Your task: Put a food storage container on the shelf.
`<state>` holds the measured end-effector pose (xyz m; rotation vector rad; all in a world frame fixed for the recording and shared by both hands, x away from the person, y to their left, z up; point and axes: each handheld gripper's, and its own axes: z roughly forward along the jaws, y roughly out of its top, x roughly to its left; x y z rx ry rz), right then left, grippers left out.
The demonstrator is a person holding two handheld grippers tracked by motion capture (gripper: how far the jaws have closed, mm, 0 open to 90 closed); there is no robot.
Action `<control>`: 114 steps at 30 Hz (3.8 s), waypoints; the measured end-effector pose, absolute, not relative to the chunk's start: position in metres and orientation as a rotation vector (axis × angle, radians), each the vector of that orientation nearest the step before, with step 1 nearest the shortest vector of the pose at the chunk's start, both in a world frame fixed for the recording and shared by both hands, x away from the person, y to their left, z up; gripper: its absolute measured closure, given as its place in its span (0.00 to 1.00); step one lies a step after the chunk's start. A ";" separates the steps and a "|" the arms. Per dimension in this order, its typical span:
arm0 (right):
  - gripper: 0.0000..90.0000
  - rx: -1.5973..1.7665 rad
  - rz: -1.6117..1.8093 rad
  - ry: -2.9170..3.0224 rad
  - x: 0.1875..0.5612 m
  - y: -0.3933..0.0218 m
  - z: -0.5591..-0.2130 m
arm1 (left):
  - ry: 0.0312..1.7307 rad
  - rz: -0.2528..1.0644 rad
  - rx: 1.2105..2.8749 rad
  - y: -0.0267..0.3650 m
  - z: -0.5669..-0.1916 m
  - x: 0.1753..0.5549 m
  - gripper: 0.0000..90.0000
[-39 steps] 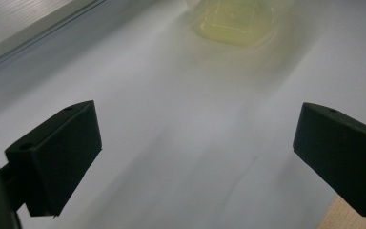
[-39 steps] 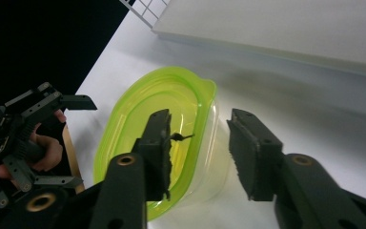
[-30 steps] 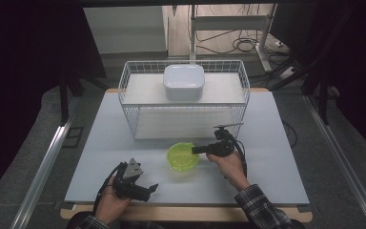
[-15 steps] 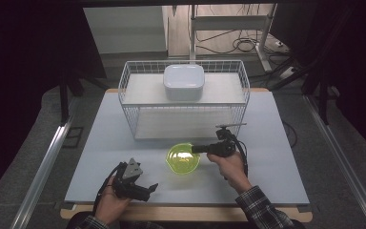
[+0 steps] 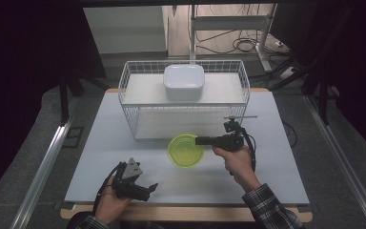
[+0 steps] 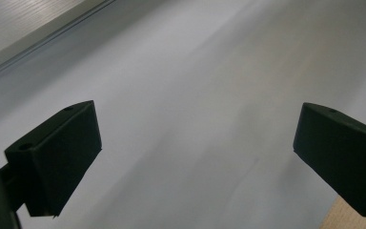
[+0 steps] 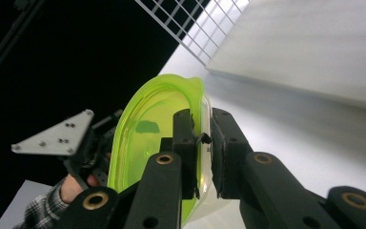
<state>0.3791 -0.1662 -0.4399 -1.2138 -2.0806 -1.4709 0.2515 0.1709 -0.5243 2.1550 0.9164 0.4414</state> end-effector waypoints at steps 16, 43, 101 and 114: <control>0.91 -1.178 -1.598 -2.065 0.389 -0.176 -0.376 | 0.915 0.455 2.150 0.172 -0.524 0.252 0.02; 0.91 -1.303 -1.784 -1.985 0.425 -0.170 -0.274 | 0.929 0.434 2.114 0.175 -0.523 0.252 0.00; 0.46 -1.614 -1.832 -2.006 0.474 -0.138 -0.266 | 0.899 0.418 2.142 0.171 -0.524 0.251 0.01; 0.39 -1.493 -1.820 -2.130 0.455 -0.161 -0.278 | 0.904 0.421 2.145 0.171 -0.524 0.252 0.01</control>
